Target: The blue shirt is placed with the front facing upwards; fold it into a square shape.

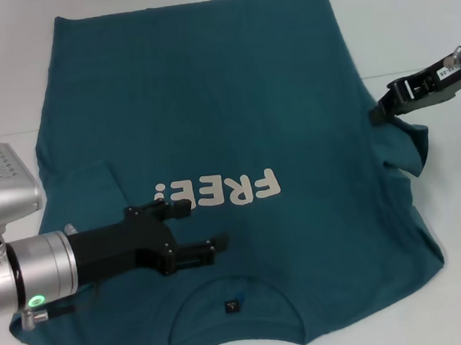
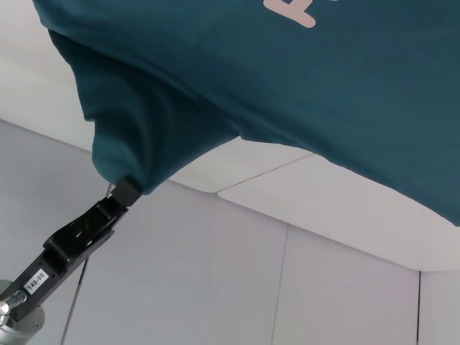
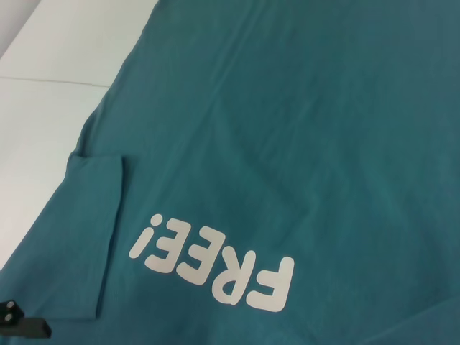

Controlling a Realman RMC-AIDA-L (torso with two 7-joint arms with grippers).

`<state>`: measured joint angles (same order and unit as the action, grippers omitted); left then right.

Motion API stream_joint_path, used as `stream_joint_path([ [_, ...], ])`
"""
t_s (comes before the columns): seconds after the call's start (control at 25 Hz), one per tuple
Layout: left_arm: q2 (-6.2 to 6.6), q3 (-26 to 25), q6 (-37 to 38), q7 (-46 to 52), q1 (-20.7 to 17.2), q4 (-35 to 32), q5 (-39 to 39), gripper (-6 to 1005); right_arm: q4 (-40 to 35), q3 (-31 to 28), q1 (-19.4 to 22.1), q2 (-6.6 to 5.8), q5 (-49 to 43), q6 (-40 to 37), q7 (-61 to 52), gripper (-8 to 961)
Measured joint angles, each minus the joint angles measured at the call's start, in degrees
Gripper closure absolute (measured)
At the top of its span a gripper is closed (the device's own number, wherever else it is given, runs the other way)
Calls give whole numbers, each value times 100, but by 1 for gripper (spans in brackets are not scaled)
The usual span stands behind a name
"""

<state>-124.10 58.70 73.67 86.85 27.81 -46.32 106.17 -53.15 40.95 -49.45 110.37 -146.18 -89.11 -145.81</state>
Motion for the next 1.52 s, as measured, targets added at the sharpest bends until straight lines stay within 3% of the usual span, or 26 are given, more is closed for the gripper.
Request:
stream_joint_path([
  [0.64, -7, -8, 9, -54, -60, 35, 0, 112, 606, 536, -256, 98, -198, 514, -97, 900],
  [1.0, -9, -8, 7, -62, -67, 39, 0, 111, 779, 708, -433, 249, -201, 734, -54, 896],
  [1.16, -9, -8, 11, -63, -65, 44, 0, 112, 729, 692, -424, 251, -204, 814, -87, 731],
  [1.4, -9, -8, 22, -63, -57, 31, 0, 112, 640, 656, -107, 24, -311, 1138, -130, 443],
  [1.52, -9, -6, 30, -63, -60, 41, 0, 112, 640, 652, 37, -33, -597, 1261, -185, 373],
])
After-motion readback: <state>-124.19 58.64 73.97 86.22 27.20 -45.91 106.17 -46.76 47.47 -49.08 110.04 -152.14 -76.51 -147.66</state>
